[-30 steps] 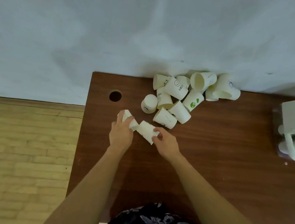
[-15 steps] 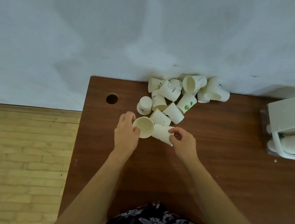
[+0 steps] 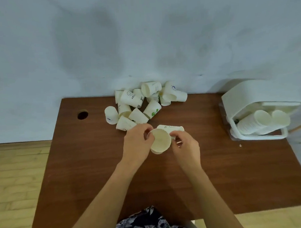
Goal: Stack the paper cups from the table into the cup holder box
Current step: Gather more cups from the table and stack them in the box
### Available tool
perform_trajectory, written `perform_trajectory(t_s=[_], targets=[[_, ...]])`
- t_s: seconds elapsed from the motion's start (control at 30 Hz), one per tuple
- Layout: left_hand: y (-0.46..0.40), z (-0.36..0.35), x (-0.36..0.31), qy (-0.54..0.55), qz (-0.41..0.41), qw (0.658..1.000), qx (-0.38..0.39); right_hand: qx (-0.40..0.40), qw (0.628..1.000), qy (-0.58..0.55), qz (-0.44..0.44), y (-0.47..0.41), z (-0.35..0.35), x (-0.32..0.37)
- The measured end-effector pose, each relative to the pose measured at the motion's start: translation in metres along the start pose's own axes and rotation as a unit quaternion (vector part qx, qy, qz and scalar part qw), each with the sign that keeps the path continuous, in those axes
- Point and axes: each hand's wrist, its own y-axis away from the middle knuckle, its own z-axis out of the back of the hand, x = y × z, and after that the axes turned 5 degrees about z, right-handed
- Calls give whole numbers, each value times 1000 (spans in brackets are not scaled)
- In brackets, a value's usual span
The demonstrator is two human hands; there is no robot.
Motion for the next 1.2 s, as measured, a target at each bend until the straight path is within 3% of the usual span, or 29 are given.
perform_trajectory(t_s=[0.3,0.67,0.87,1.2], targets=[[44,-96,-113,64,72,995,-7,-59,998,-13,-22,22,134,-104],[46,-210,-258,138,76,987,21,-142,987,-3,-73,19,282,-224],[18,-243,-302,188,111,975,44,-171,983,-3,-60,-11,319,-253],[-35,-302,-311,220,178,955,90,-166,985,31,-18,-65,331,-285]])
